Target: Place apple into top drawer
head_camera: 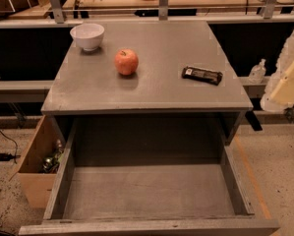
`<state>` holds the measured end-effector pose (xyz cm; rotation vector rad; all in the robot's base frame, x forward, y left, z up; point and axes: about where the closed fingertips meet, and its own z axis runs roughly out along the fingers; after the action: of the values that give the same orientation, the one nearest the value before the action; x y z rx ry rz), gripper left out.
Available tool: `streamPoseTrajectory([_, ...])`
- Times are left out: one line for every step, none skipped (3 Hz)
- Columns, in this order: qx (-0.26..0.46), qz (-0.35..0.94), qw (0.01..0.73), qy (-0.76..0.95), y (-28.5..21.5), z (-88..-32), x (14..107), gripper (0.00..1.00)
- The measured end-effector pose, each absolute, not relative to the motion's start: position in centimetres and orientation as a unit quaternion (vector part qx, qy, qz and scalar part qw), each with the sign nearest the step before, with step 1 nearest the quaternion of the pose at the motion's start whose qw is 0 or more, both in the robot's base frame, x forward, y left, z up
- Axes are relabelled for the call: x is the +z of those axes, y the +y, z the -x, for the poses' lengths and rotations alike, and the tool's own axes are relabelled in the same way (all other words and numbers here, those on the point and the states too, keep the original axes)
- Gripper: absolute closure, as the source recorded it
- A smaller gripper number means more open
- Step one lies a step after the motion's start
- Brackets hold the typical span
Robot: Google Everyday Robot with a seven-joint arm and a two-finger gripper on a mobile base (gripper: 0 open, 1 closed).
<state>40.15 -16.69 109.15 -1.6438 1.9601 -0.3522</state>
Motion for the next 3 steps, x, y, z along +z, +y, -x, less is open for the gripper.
streamPoseTrajectory([-0.131,0.612,0.276,0.730,-16.7,-40.1,109.2,0.00])
streamPoseTrajectory([-0.122,0.593,0.314,0.731,-16.3,-41.2,109.8,0.00])
streamPoseTrajectory([-0.086,0.550,0.371,0.743,-16.6,-44.0,109.1,0.00])
